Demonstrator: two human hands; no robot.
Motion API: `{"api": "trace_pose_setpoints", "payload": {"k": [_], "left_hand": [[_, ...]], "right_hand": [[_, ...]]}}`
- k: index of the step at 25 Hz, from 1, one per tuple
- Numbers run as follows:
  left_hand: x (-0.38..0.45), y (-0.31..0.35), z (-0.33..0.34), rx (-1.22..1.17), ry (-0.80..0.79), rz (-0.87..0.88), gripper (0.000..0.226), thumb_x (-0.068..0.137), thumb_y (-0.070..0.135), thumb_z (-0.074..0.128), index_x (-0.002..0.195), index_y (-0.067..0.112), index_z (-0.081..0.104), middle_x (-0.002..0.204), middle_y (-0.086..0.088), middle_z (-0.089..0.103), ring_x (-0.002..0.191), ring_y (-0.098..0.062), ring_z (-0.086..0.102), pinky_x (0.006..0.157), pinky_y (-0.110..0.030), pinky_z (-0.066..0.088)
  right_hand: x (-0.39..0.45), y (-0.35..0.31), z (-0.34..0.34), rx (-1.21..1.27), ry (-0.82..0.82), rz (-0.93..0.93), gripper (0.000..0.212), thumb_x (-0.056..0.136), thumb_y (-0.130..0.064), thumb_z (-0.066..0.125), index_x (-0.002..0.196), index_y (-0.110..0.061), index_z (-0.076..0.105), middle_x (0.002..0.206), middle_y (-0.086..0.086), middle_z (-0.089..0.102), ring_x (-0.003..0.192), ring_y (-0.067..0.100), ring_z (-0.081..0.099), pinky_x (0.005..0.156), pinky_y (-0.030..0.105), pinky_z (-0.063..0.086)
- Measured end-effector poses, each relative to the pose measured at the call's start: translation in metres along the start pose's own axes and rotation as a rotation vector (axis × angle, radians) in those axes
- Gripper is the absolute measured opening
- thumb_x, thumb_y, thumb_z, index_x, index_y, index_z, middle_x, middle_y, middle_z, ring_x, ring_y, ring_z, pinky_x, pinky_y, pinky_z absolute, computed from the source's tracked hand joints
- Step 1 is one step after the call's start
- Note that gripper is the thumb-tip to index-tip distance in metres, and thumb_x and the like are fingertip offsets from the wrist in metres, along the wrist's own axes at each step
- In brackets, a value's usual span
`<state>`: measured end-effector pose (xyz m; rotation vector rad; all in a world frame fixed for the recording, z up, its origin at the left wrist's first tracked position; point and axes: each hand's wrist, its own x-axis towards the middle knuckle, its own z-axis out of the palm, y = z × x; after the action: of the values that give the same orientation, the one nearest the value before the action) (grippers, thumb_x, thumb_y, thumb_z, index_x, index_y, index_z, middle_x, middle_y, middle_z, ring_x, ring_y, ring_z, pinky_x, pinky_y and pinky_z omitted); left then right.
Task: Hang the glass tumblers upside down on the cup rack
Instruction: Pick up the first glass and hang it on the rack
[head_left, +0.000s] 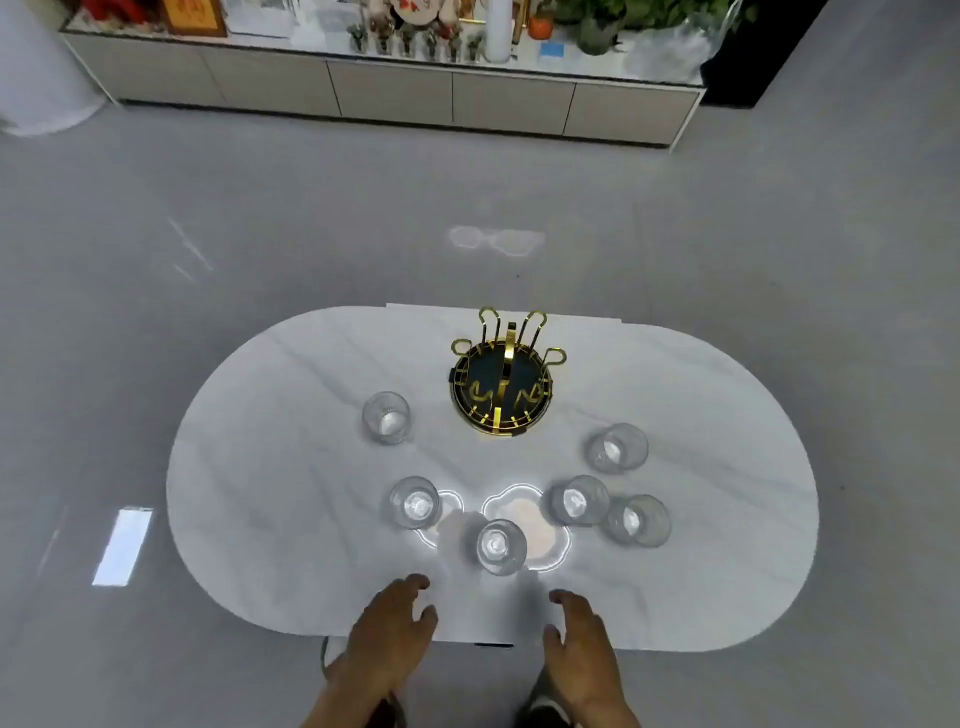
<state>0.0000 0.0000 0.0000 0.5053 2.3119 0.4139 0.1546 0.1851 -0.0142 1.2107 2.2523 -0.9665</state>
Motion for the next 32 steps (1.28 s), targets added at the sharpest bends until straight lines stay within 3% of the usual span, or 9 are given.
{"api": "trace_pose_setpoints", "payload": {"k": [3,6,9,12,15,22,27,30,32], "left_hand": [[0.059,-0.013,0.049,0.109,0.011,0.178,0.045,0.090,0.027,0.056,0.134,0.020,0.052,0.132,0.003,0.058,0.120,-0.016,0.054,0.095,-0.029,0.045],[0.112,-0.047,0.106,0.232,0.133,0.507,0.048,0.061,0.006,0.084,0.108,0.004,0.072,0.113,-0.013,0.072,0.101,-0.028,0.070,0.081,-0.037,0.058],[0.142,-0.074,0.149,0.238,0.311,0.700,0.043,0.079,0.009,0.068,0.121,-0.001,0.064,0.137,-0.019,0.056,0.129,-0.033,0.052,0.105,-0.045,0.042],[0.159,-0.094,0.176,0.252,0.464,0.760,0.048,0.093,0.020,0.049,0.138,0.002,0.049,0.151,-0.013,0.041,0.142,-0.026,0.033,0.115,-0.042,0.027],[0.164,-0.098,0.182,0.317,0.522,0.786,0.051,0.095,0.023,0.042,0.141,0.003,0.046,0.152,-0.013,0.040,0.142,-0.026,0.032,0.115,-0.042,0.026],[0.147,-0.091,0.184,0.370,0.563,0.738,0.051,0.096,0.025,0.037,0.141,0.004,0.046,0.150,-0.012,0.042,0.140,-0.027,0.037,0.113,-0.041,0.020],[0.143,-0.088,0.187,0.283,0.531,0.680,0.053,0.100,0.028,0.031,0.151,0.015,0.028,0.161,-0.001,0.020,0.148,-0.016,0.013,0.118,-0.029,-0.003],[0.138,-0.074,0.181,-0.022,0.449,0.572,0.066,0.088,0.027,0.051,0.150,0.022,0.029,0.157,0.003,0.029,0.145,-0.015,0.022,0.119,-0.032,0.010],[0.136,-0.056,0.173,-0.322,0.356,0.550,0.089,0.069,0.029,0.069,0.147,0.030,0.027,0.144,0.009,0.044,0.131,-0.004,0.039,0.108,-0.025,0.032]], "right_hand": [[0.063,0.017,0.051,-0.073,0.138,-0.094,0.046,0.080,-0.002,0.055,0.126,-0.003,0.059,0.129,0.017,0.060,0.118,0.039,0.055,0.096,0.042,0.047],[0.115,0.047,0.106,-0.118,0.324,-0.142,0.045,0.076,-0.009,0.053,0.118,0.004,0.062,0.125,0.028,0.059,0.119,0.046,0.054,0.098,0.049,0.046],[0.134,0.078,0.152,-0.151,0.576,-0.334,0.049,0.086,-0.017,0.042,0.131,-0.001,0.055,0.141,0.023,0.050,0.134,0.040,0.040,0.111,0.047,0.031],[0.147,0.093,0.172,-0.201,0.674,-0.386,0.052,0.091,-0.022,0.035,0.140,-0.006,0.045,0.151,0.018,0.041,0.140,0.035,0.032,0.116,0.044,0.022],[0.152,0.095,0.177,-0.242,0.710,-0.406,0.054,0.093,-0.026,0.032,0.144,-0.009,0.041,0.155,0.013,0.035,0.143,0.032,0.029,0.117,0.041,0.017],[0.137,0.091,0.175,-0.264,0.706,-0.361,0.057,0.093,-0.029,0.026,0.143,-0.010,0.044,0.154,0.013,0.038,0.143,0.032,0.031,0.117,0.044,0.022],[0.129,0.087,0.170,-0.235,0.639,-0.365,0.054,0.096,-0.028,0.029,0.146,-0.013,0.038,0.158,0.011,0.029,0.146,0.029,0.022,0.119,0.040,0.015],[0.128,0.085,0.163,-0.153,0.544,-0.357,0.051,0.097,-0.027,0.035,0.148,-0.018,0.034,0.161,0.006,0.021,0.149,0.025,0.011,0.120,0.036,0.006],[0.126,0.079,0.159,0.025,0.497,-0.360,0.040,0.093,-0.018,0.046,0.132,-0.019,0.056,0.155,0.006,0.037,0.146,0.026,0.020,0.117,0.035,0.015]]}}
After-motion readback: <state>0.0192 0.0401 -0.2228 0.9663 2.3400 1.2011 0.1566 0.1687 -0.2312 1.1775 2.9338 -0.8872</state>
